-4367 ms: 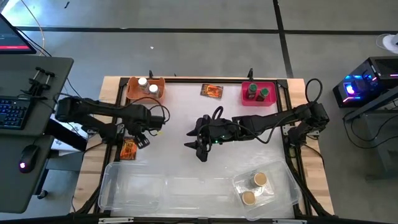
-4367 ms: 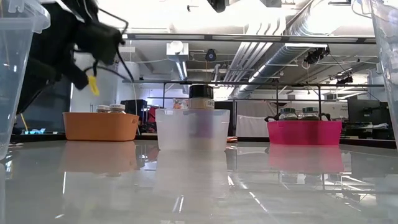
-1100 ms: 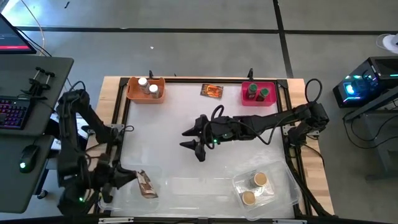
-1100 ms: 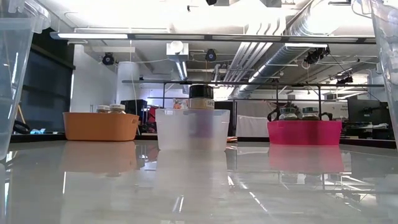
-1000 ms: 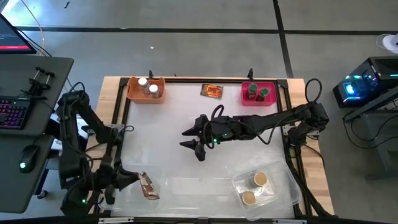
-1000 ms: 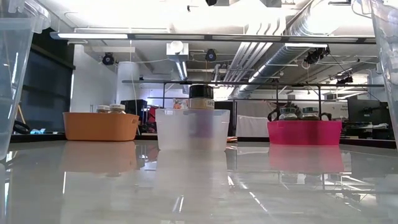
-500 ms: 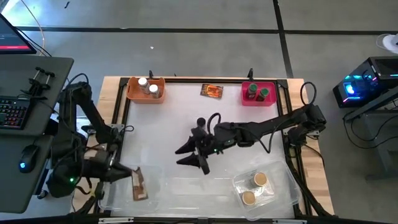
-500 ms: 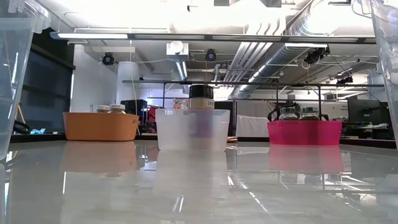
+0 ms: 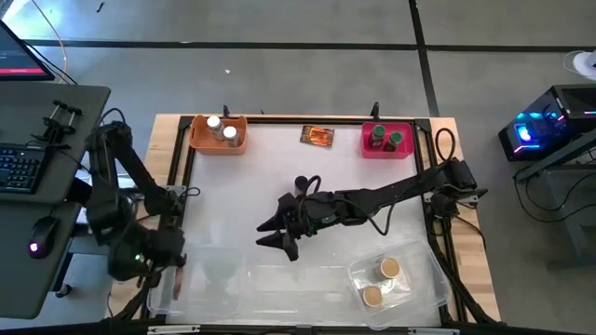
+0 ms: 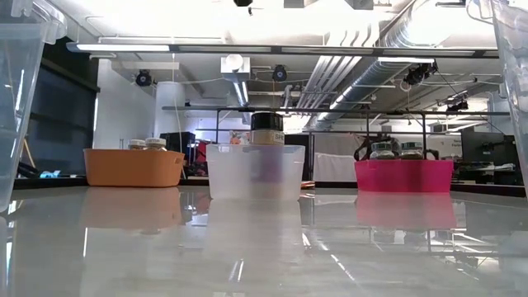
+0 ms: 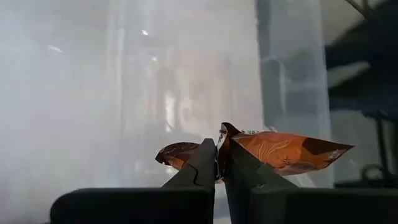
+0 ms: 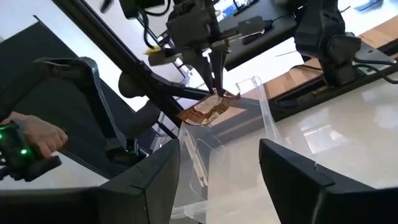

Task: Sort spices by type
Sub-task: Put the bottom orange seasoning bag into the left transparent bin

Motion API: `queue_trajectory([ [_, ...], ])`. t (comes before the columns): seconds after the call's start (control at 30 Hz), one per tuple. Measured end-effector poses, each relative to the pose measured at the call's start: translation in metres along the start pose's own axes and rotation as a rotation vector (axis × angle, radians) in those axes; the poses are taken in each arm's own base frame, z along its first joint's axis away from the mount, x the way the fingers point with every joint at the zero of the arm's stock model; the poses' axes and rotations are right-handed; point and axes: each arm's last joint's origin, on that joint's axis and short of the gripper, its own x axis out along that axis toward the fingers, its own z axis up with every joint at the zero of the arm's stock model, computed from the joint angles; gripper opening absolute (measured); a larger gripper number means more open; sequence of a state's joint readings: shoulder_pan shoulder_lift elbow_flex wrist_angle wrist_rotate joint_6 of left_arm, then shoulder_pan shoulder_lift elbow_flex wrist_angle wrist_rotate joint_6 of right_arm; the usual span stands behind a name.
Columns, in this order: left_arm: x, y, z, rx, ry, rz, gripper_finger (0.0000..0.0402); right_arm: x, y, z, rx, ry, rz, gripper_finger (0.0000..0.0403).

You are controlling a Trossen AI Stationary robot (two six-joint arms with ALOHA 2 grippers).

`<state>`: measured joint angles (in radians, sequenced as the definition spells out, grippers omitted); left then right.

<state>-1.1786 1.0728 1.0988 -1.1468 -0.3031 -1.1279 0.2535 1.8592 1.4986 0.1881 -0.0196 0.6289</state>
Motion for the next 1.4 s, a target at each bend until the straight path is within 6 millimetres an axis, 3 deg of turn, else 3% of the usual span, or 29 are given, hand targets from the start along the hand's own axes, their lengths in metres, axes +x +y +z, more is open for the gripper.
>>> queue_trajectory([
  [0.17,0.003,0.003,0.021,0.078,0.130,-0.121,0.0000,0.000,-0.001,-0.001,0.000,0.008,-0.003,0.0213],
  [0.3,0.004,-0.002,0.049,0.222,0.200,-0.143,0.0000,0.000,0.000,-0.001,-0.005,0.007,-0.001,0.0213],
  [0.47,-0.004,-0.001,0.093,0.423,0.231,-0.004,0.0000,0.000,0.000,-0.002,-0.008,0.013,-0.004,0.0213],
  [0.6,0.009,0.008,0.113,0.517,0.375,0.091,0.0000,0.000,0.002,-0.004,-0.009,0.027,0.013,0.0213],
  [0.73,0.038,0.007,0.117,0.602,0.565,0.022,0.0000,0.000,0.003,-0.009,-0.010,0.062,-0.001,0.0213],
  [0.87,0.056,-0.012,0.115,0.763,0.619,-0.034,0.0000,0.000,0.004,-0.015,-0.011,0.103,-0.014,0.0213],
  [1.13,0.082,-0.031,0.088,1.151,0.721,-0.046,0.0000,0.000,0.006,-0.020,-0.039,0.138,-0.026,0.0213],
  [1.4,0.115,-0.039,0.084,1.211,0.644,-0.109,0.0000,-0.001,0.005,-0.020,-0.039,0.144,-0.031,0.0213],
])
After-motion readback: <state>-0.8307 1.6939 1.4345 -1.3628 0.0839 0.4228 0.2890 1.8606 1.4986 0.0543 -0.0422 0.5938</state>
